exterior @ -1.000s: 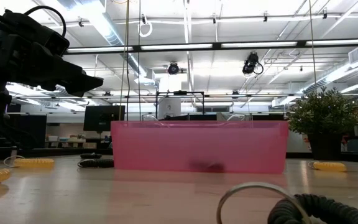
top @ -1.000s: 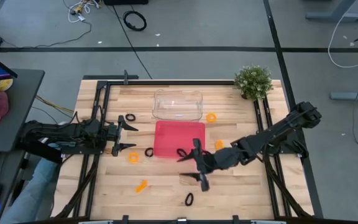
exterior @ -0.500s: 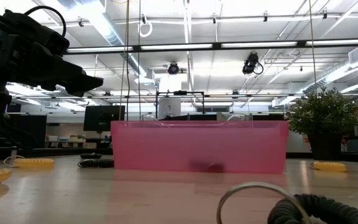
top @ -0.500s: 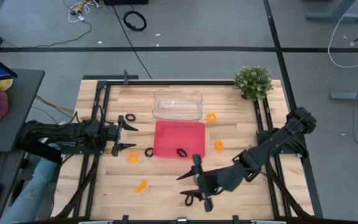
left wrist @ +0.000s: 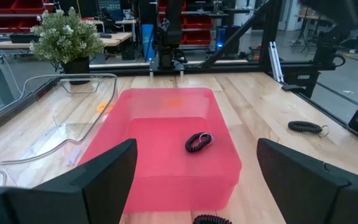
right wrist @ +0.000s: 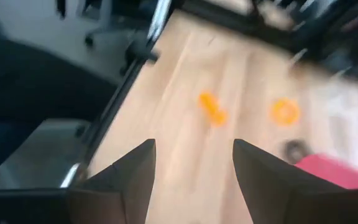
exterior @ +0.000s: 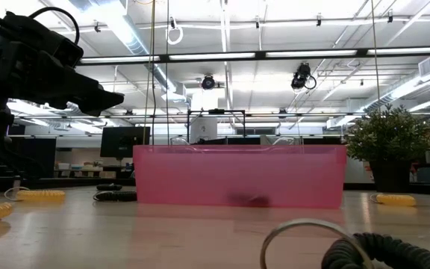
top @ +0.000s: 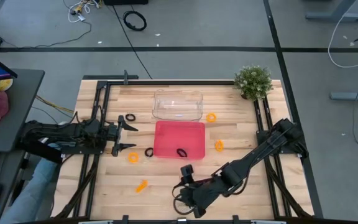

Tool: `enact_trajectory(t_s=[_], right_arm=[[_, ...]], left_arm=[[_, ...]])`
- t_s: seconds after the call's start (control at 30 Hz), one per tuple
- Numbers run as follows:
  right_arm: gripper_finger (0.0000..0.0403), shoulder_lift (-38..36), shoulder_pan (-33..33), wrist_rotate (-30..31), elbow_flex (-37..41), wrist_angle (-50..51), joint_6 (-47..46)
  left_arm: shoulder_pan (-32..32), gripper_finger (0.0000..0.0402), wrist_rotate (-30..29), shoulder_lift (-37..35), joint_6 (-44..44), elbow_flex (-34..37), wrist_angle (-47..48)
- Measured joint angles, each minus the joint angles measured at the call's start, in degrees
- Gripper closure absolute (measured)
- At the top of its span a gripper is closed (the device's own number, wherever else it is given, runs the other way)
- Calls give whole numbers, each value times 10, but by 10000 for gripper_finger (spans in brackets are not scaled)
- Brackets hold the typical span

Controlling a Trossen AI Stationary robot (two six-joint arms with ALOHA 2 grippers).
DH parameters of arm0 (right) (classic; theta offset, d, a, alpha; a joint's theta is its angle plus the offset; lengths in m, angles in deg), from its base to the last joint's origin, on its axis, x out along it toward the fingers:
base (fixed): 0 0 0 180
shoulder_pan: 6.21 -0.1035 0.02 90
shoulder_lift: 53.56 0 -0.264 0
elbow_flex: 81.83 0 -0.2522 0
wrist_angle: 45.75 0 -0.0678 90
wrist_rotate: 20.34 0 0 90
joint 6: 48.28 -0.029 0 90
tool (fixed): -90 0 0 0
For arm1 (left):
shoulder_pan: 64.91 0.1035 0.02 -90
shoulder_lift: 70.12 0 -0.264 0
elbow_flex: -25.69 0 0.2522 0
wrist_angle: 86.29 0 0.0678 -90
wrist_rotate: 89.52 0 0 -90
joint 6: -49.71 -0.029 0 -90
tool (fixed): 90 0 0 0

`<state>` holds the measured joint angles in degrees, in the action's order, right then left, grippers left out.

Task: Sort spring keychains
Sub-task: Put the black spring keychain into the red bin

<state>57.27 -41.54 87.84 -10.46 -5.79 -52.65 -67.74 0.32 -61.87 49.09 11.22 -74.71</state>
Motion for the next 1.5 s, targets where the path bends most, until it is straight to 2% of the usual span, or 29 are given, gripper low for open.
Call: enact_trajectory(t_s=[0.3, 0.67, 1.2, 1.37, 1.5], right_arm=[[185, 71, -1, -66, 0, 14, -29], [185, 119, -1, -73, 0, 81, -78], [188, 193, -2, -79, -3, 114, -97], [227, 195, -1, -82, -3, 114, -100], [310, 196, -1, -94, -2, 115, -100]], left_arm=[[0, 65, 0, 0, 0, 0, -1], [0, 65, 0, 0, 0, 0, -1], [0, 65, 0, 0, 0, 0, -1], [0, 65, 0, 0, 0, 0, -1], [0, 65, 0, 0, 0, 0, -1]])
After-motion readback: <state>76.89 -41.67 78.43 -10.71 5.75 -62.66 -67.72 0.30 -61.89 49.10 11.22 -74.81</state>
